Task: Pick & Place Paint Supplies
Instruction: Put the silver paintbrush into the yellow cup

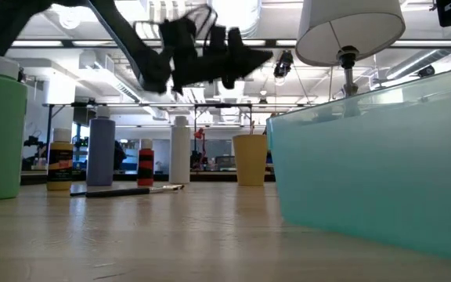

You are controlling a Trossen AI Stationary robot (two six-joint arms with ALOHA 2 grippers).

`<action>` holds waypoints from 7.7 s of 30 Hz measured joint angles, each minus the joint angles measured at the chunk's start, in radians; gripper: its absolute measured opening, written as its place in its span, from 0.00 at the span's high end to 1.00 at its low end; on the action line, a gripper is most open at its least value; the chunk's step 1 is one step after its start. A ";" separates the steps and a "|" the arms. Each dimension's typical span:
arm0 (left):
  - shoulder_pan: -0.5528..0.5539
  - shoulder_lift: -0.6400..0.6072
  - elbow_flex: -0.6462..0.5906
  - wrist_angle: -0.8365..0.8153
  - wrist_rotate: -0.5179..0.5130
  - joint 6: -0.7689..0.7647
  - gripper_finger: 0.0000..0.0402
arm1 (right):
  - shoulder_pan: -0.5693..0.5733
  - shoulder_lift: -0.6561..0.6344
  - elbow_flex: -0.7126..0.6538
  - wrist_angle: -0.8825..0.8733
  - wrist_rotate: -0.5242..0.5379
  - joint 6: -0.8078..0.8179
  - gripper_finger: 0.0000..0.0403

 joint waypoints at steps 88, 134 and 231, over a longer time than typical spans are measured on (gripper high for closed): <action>-0.372 -0.137 0.119 -1.817 -0.430 -0.466 0.56 | 0.000 0.000 0.000 0.000 0.000 0.000 0.98; -0.381 -0.073 0.076 -1.813 -0.509 -0.465 0.56 | 0.000 0.000 0.000 0.000 0.000 0.000 0.98; -0.370 -0.036 0.109 -1.261 -0.124 -0.252 0.99 | 0.000 0.000 0.000 0.000 0.000 0.000 0.98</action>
